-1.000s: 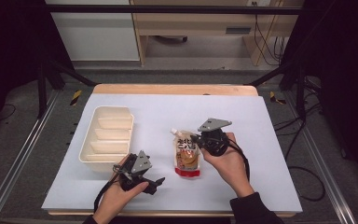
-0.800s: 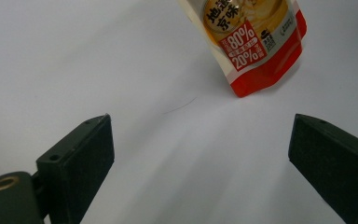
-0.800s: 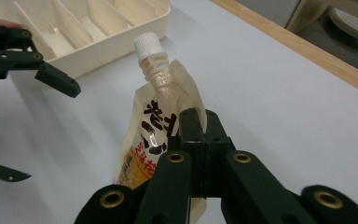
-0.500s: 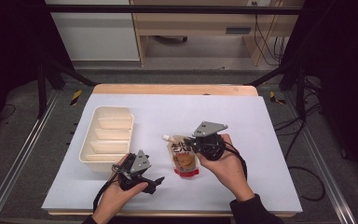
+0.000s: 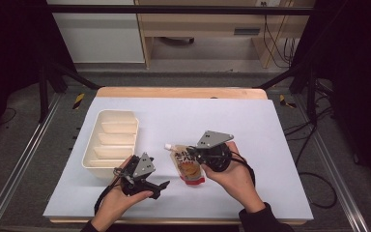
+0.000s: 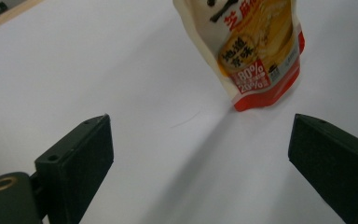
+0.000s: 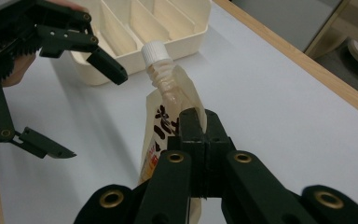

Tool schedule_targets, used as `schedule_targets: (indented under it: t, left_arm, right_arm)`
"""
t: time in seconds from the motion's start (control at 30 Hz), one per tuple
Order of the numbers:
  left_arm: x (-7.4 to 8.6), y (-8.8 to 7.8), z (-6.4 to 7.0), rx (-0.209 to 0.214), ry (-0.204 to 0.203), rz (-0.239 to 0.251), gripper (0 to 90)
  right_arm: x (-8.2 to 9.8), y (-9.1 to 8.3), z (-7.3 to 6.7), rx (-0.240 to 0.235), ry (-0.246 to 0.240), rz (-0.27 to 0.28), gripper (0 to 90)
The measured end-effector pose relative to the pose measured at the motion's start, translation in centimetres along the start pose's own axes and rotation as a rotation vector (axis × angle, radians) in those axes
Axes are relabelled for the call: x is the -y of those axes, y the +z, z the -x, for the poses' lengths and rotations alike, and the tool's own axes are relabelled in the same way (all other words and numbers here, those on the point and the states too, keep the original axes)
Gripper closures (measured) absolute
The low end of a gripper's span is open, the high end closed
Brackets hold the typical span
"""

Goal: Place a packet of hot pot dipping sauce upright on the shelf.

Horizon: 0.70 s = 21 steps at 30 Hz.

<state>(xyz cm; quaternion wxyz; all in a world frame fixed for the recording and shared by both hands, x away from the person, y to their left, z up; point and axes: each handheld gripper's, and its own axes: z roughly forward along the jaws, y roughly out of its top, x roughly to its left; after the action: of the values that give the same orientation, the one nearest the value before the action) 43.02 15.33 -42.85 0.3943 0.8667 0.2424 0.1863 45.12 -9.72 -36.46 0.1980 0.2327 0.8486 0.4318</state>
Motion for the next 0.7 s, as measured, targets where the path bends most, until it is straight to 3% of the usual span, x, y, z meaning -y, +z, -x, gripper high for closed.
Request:
schedule_targets:
  t: [0.23, 0.33, 0.43, 0.7]
  left_arm:
    - [-1.6, -1.2, -0.8, -0.011, 0.037, -0.007, 6.5]
    - [-2.7, -1.5, -1.5, 0.016, 0.053, -0.019, 6.7]
    - [-3.7, -1.7, -1.6, 0.010, 0.105, -0.040, 8.3]
    - [-5.7, -1.2, -2.2, 0.062, 0.157, -0.065, 10.0]
  right_arm:
    - [-0.4, 0.1, -1.0, -0.020, -0.039, 0.004, 90.0]
    - [-0.7, 0.2, -1.8, -0.034, -0.062, 0.005, 90.0]
    - [-0.9, 0.2, -2.1, -0.041, -0.079, 0.004, 90.0]
    - [-0.8, 0.0, -2.5, -0.052, -0.093, 0.007, 90.0]
